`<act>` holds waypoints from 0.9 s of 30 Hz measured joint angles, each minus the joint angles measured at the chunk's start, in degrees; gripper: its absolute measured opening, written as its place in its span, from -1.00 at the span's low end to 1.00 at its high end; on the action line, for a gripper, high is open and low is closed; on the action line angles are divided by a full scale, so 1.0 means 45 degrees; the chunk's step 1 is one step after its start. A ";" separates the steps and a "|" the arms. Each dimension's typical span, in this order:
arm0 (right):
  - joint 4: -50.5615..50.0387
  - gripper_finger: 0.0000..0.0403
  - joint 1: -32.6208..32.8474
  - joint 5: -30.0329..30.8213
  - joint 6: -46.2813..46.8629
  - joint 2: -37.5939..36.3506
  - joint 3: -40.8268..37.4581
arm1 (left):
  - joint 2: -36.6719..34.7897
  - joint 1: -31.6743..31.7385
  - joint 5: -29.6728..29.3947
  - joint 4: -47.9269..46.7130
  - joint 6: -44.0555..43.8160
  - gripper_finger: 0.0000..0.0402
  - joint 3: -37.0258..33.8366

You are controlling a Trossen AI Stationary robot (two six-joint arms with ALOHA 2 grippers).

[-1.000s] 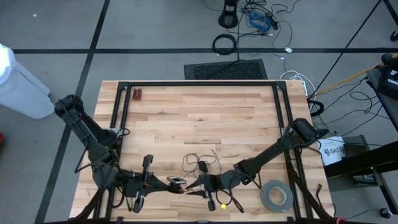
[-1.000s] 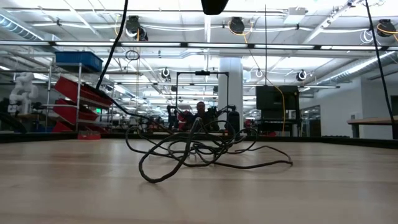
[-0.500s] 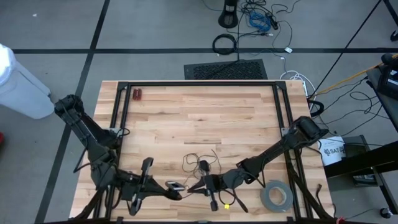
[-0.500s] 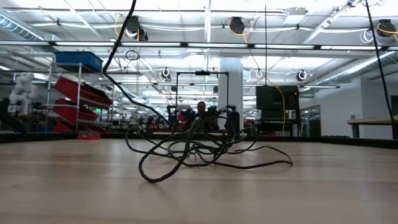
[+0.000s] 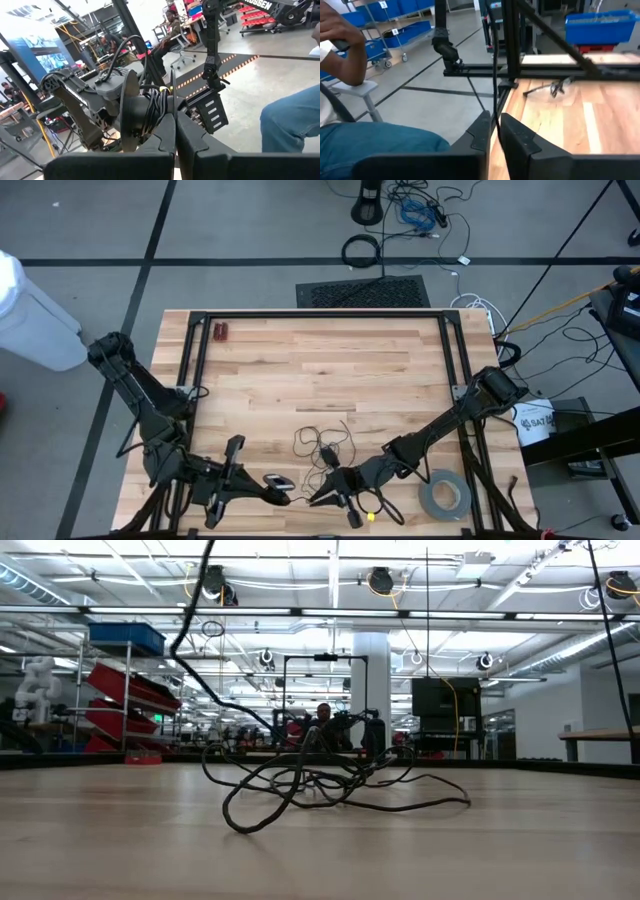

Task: Coil cords
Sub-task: Coil the black wire on the spool

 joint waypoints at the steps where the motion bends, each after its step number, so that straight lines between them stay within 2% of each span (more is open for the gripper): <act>1: -0.0140 -0.81 0.0031 0.0012 0.0126 0.0000 0.0000 | 0.0000 -0.0027 0.0004 -0.0022 0.0012 -1.00 0.0000; 8: -0.0274 -0.53 0.0200 0.0723 0.0777 0.0245 0.0000 | 0.0000 -0.0101 0.0265 -0.0126 0.0062 -1.00 0.0000; 14: 0.1029 -0.36 0.0248 0.1666 0.0494 0.0683 0.0010 | 0.0000 -0.0095 0.0265 -0.0112 0.0053 -1.00 0.0000; 17: 0.1549 -0.32 0.0239 0.2342 0.0078 0.1040 0.0010 | 0.0001 -0.0095 0.0341 -0.0112 0.0053 -1.00 0.0000; 20: 0.1951 -0.30 0.0234 0.2762 -0.0416 0.1261 0.0010 | 0.0005 -0.0090 0.0943 -0.0042 0.0080 -1.00 0.0000; 27: 0.2198 -0.34 0.0193 0.2657 -0.0640 0.1336 0.0010 | 0.0005 -0.0095 0.1256 -0.0034 0.0296 -1.00 0.0000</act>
